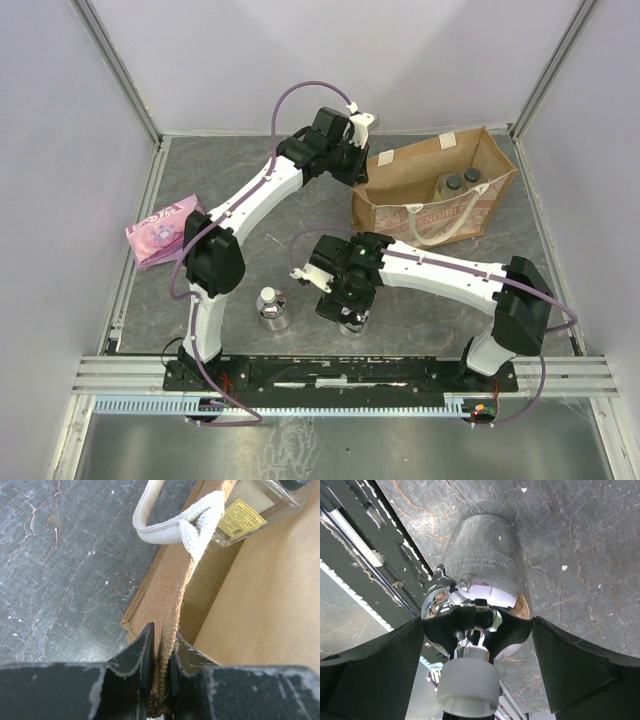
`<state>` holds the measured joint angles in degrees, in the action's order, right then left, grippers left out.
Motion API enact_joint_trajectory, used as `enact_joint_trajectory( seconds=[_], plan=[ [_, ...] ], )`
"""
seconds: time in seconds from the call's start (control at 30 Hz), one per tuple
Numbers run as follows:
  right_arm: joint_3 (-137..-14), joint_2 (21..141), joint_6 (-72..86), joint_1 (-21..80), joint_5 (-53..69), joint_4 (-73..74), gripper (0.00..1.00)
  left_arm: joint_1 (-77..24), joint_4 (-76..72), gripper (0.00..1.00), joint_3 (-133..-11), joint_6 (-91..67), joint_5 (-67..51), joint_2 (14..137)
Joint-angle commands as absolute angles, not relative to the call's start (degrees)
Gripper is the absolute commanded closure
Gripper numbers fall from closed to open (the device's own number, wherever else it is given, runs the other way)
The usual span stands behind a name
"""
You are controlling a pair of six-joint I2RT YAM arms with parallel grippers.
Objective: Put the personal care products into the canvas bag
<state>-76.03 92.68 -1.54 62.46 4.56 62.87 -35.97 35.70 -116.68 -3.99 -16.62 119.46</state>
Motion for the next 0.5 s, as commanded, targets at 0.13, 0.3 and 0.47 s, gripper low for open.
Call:
enact_joint_trajectory(
  seconds=[0.13,0.3,0.47],
  plan=[
    [-73.98,93.40,-2.73,62.74,4.88,59.05,0.09,-35.17,37.18,0.79,-118.26,-1.93,-16.13,118.58],
    [-73.41,93.89,-2.01,62.72,4.66,56.79,0.13,-35.11,37.22,0.79,-118.16,-1.89,-16.13,118.58],
    [-73.63,95.53,-1.84,62.71,4.52,56.97,0.18,-35.21,37.19,0.79,-118.21,-1.85,-16.02,118.56]
  ],
)
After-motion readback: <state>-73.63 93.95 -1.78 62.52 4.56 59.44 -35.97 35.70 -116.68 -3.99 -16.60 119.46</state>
